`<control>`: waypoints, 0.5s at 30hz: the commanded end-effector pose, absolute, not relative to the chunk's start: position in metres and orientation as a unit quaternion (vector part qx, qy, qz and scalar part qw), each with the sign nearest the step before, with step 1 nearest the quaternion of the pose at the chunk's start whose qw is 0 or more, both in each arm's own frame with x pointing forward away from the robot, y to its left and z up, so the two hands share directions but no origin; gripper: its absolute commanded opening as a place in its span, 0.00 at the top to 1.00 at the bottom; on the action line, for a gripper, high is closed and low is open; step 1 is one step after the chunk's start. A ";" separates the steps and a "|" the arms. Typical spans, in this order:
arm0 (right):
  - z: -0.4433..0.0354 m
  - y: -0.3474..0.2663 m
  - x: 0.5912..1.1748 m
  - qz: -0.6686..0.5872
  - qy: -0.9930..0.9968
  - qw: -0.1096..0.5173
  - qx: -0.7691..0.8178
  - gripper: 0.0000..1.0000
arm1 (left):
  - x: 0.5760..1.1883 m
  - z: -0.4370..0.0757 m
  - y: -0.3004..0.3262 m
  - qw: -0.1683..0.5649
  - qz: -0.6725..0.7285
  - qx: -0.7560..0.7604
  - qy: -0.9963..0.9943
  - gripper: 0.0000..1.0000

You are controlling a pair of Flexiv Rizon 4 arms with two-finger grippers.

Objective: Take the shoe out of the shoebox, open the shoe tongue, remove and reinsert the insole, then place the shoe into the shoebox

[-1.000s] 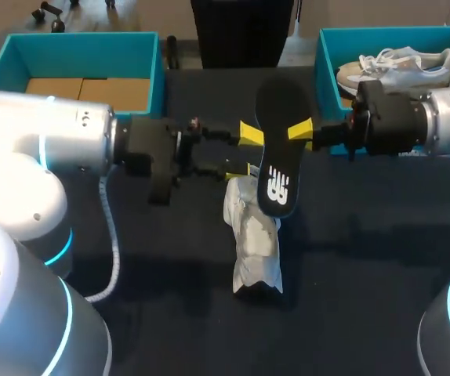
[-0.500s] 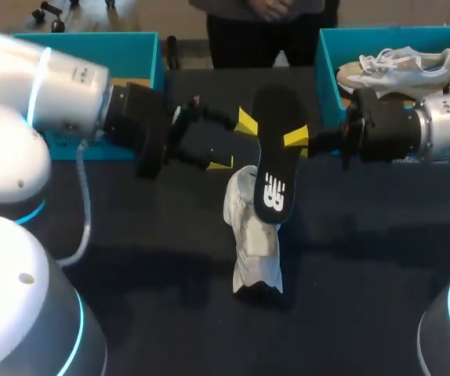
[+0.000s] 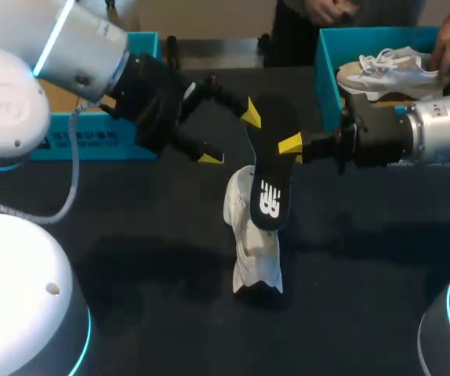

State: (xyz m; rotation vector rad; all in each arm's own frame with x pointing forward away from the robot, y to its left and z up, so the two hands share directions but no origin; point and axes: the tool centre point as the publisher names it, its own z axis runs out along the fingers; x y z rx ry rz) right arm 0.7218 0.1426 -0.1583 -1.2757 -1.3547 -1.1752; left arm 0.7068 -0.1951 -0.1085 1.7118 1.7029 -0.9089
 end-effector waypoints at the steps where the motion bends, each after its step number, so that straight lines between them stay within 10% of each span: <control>1: -0.160 0.146 0.724 -0.471 -0.552 0.456 -0.515 1.00 | 0.710 -0.102 -0.195 0.177 -0.246 0.679 0.669 0.00; 15: -0.166 0.155 0.729 -0.464 -0.554 0.455 -0.520 1.00 | 0.710 -0.102 -0.195 0.177 -0.246 0.679 0.669 0.00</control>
